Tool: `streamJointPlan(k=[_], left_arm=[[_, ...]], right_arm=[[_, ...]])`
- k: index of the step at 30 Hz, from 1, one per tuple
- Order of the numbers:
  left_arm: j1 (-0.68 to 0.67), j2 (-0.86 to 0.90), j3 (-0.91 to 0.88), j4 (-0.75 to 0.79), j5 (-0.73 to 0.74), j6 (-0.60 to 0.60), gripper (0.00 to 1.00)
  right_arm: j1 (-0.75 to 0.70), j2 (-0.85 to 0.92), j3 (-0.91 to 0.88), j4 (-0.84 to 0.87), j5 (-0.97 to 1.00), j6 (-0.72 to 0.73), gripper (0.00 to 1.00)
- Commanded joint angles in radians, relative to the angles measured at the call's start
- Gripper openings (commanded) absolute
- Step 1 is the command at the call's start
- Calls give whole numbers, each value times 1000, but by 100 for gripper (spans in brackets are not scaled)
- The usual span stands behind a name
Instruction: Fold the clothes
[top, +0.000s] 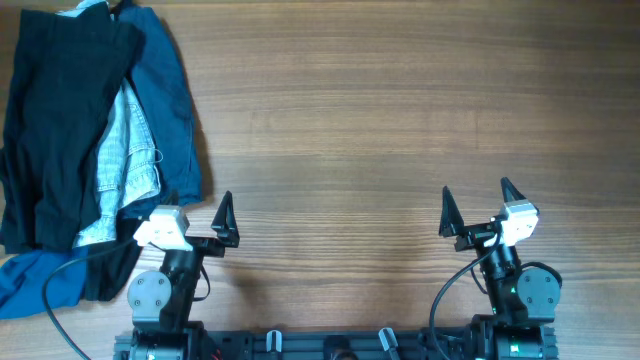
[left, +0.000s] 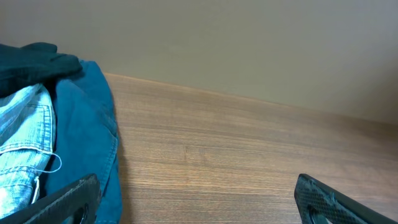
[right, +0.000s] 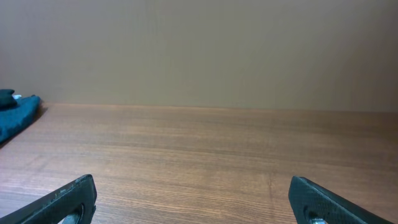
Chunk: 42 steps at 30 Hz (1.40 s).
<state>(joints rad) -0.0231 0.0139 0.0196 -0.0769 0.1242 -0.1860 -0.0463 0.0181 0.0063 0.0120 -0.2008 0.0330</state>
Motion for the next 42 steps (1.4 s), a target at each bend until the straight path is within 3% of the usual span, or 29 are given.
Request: streamJointPlan(k=[1, 42], left_arm=[[8, -7, -9, 2, -13, -2, 100], [8, -7, -9, 11, -13, -2, 100]], right_arm=[[4, -8, -1, 3, 13, -6, 100], [4, -8, -1, 1, 48, -33, 100]])
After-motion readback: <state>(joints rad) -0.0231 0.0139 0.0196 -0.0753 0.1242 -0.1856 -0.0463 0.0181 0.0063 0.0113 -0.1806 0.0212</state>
